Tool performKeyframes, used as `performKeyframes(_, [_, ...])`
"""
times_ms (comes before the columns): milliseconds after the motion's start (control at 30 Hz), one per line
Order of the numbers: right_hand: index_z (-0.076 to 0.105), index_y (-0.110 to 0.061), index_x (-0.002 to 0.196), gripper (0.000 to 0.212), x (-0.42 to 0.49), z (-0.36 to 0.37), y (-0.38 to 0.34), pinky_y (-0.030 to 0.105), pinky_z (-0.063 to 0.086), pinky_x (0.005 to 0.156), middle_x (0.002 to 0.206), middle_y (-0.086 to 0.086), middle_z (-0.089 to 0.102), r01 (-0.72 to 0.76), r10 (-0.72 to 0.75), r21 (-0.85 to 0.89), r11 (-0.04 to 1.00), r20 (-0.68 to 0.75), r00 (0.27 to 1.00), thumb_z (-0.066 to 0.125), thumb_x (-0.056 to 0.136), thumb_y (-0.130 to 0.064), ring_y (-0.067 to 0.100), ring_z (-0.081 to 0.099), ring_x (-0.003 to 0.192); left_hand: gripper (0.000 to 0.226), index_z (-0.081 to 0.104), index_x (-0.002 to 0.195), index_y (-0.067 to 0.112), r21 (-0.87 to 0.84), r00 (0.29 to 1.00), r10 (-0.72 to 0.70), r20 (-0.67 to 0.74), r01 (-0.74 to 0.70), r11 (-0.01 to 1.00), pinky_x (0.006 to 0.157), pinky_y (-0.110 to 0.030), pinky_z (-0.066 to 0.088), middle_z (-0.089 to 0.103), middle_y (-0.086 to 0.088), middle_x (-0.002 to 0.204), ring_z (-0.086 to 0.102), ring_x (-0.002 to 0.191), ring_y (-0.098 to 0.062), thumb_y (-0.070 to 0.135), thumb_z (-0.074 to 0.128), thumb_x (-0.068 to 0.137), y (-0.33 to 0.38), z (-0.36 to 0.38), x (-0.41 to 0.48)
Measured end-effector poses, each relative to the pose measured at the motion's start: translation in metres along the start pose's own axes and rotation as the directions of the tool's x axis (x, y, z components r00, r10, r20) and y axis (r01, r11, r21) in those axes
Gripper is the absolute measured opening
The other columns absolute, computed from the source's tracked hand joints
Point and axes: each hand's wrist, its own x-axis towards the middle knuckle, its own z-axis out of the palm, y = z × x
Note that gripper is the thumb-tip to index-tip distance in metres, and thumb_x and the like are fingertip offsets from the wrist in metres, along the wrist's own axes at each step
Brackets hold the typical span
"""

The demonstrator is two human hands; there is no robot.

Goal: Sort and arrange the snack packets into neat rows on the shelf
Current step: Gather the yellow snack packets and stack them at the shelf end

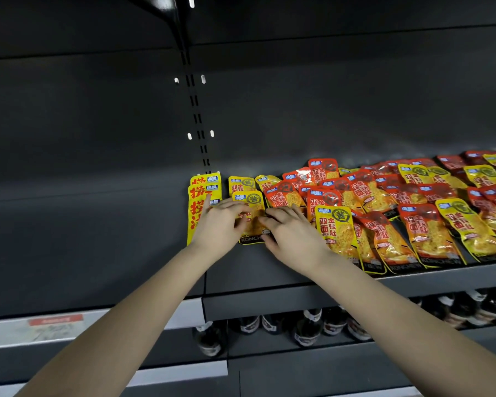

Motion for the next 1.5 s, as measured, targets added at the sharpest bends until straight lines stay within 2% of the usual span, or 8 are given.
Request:
performKeyframes(100, [0.067,-0.006,0.111,0.032,-0.004,0.001,-0.007,0.051,0.041,0.099,0.119,0.015,0.063,0.038,-0.036,0.046,0.998,-0.027,0.999,0.067,0.079,-0.010,0.034,0.059,0.111,0.034,0.061,0.125,0.029,0.041,0.998,0.020,0.065,-0.023,0.999,0.117,-0.043,-0.002,0.055,0.010,0.134,0.042,0.131,-0.006,0.031,0.056,0.090,0.001,-0.006,-0.009])
performKeyframes(200, [0.051,-0.013,0.132,0.038,-0.005,-0.006,-0.015,0.037,0.046,0.093,0.146,0.005,0.040,0.021,-0.025,0.067,0.998,0.058,0.998,0.045,0.096,-0.018,0.026,0.047,0.125,0.044,0.052,0.133,0.031,0.070,0.991,0.011,0.132,-0.021,0.997,0.117,-0.042,-0.005,0.047,0.011,0.142,0.034,0.136,-0.004,0.037,0.054,0.090,0.001,-0.011,-0.014])
performKeyframes(367, [0.039,-0.013,0.141,0.042,0.003,-0.010,-0.017,0.035,0.041,0.099,0.155,0.004,0.022,0.010,-0.018,0.056,0.998,0.152,0.988,0.037,0.099,-0.020,0.025,0.037,0.134,0.046,0.044,0.139,0.032,0.091,0.981,-0.025,0.193,0.008,0.996,0.116,-0.040,-0.006,0.037,0.011,0.149,0.028,0.140,-0.005,0.037,0.050,0.093,-0.001,-0.012,-0.011])
performKeyframes(533, [0.031,-0.011,0.145,0.046,0.012,-0.003,-0.018,0.035,0.021,0.114,0.156,0.009,0.014,0.009,-0.017,0.042,0.999,0.190,0.982,0.035,0.099,-0.015,0.024,0.020,0.142,0.047,0.037,0.142,0.034,0.125,0.971,-0.046,0.233,0.018,0.992,0.117,-0.042,-0.002,0.031,0.010,0.153,0.023,0.142,-0.007,0.033,0.046,0.097,-0.003,-0.012,-0.004])
performKeyframes(667, [0.032,-0.009,0.144,0.048,0.020,0.001,-0.015,0.037,0.015,0.117,0.156,0.010,0.016,0.017,-0.023,0.033,0.999,0.189,0.982,0.036,0.096,-0.011,0.021,0.016,0.143,0.048,0.034,0.144,0.032,0.145,0.966,-0.057,0.252,0.021,0.989,0.117,-0.041,-0.001,0.026,0.010,0.155,0.021,0.143,-0.007,0.029,0.044,0.098,-0.004,-0.009,0.002])
performKeyframes(1167, [0.036,-0.002,0.139,0.044,0.035,0.004,-0.013,0.041,0.014,0.116,0.156,0.013,0.013,-0.060,0.037,0.094,0.994,0.232,0.972,0.035,0.096,-0.008,0.025,0.013,0.144,0.048,0.029,0.147,0.027,0.263,0.966,-0.051,0.255,-0.018,0.965,0.117,-0.039,-0.004,0.021,0.007,0.157,0.027,0.141,-0.011,0.027,0.037,0.100,-0.003,-0.003,0.015])
performKeyframes(1333, [0.041,-0.006,0.137,0.041,0.030,0.003,-0.009,0.037,0.021,0.115,0.154,0.011,0.021,-0.055,0.030,0.147,0.988,0.172,0.985,0.037,0.096,-0.010,0.027,0.026,0.139,0.047,0.036,0.144,0.030,0.196,0.967,-0.078,0.244,0.030,0.980,0.119,-0.040,0.002,0.030,0.007,0.153,0.037,0.136,-0.015,0.027,0.044,0.098,-0.002,-0.007,0.017])
performKeyframes(1500, [0.042,-0.012,0.137,0.041,0.025,-0.002,-0.002,0.038,0.010,0.118,0.150,0.008,0.028,-0.043,0.030,0.109,0.993,0.118,0.993,0.037,0.096,-0.012,0.027,0.028,0.138,0.042,0.047,0.137,0.027,0.157,0.984,-0.076,0.162,0.050,0.986,0.118,-0.039,0.008,0.042,0.005,0.146,0.043,0.131,-0.013,0.026,0.050,0.095,0.004,-0.011,0.022])
